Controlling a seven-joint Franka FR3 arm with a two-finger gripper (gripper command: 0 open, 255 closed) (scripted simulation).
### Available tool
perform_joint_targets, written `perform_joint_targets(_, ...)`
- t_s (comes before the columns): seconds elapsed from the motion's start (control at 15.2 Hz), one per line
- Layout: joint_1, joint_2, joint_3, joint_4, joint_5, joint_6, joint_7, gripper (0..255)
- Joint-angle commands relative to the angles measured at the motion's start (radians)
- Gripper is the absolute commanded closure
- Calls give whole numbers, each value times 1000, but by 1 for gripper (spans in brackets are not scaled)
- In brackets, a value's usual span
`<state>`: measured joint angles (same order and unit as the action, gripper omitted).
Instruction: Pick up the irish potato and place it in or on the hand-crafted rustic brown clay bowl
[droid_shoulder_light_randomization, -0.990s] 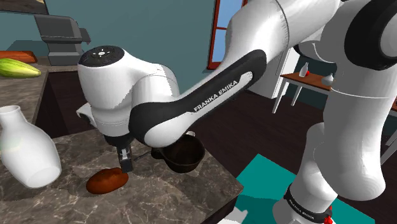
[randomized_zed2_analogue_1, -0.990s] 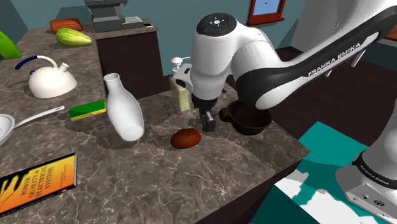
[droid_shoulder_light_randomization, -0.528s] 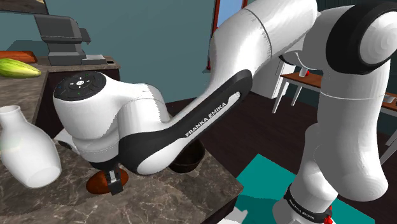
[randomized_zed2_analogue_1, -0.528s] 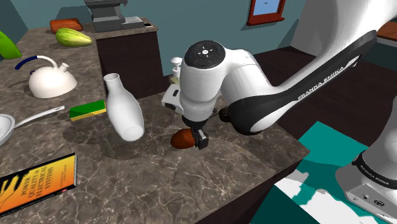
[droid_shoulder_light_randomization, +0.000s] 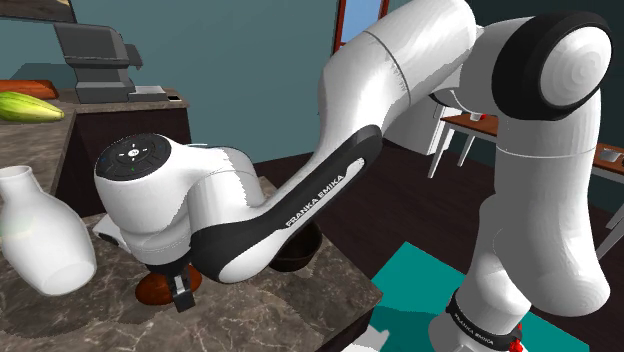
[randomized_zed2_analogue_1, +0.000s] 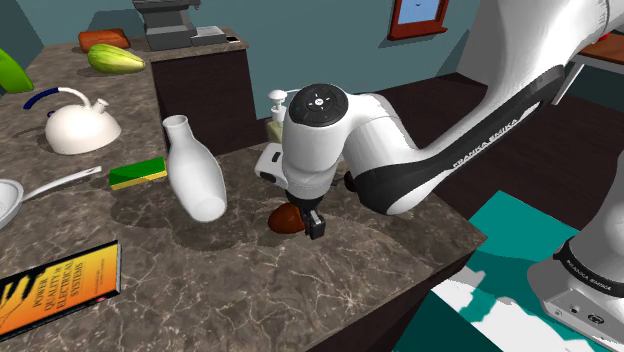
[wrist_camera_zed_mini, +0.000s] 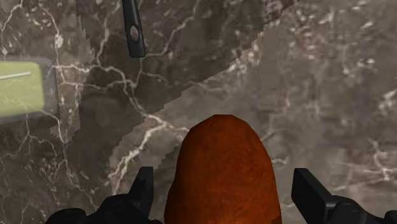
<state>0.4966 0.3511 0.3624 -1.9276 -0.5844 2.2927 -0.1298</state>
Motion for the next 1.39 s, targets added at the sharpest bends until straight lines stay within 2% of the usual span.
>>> perform_joint_targets(0.0,0,1,0,0,-1,1,0,0)
perform_joint_targets(0.2,0,1,0,0,-1,1,0,0)
perform_joint_targets(0.26,0,1,0,0,-1,1,0,255)
perform_joint_targets(0.86,0,1,0,0,-1,1,0,255)
perform_joint_targets(1.32,-11,-51,18,24,48,-63,-48,255)
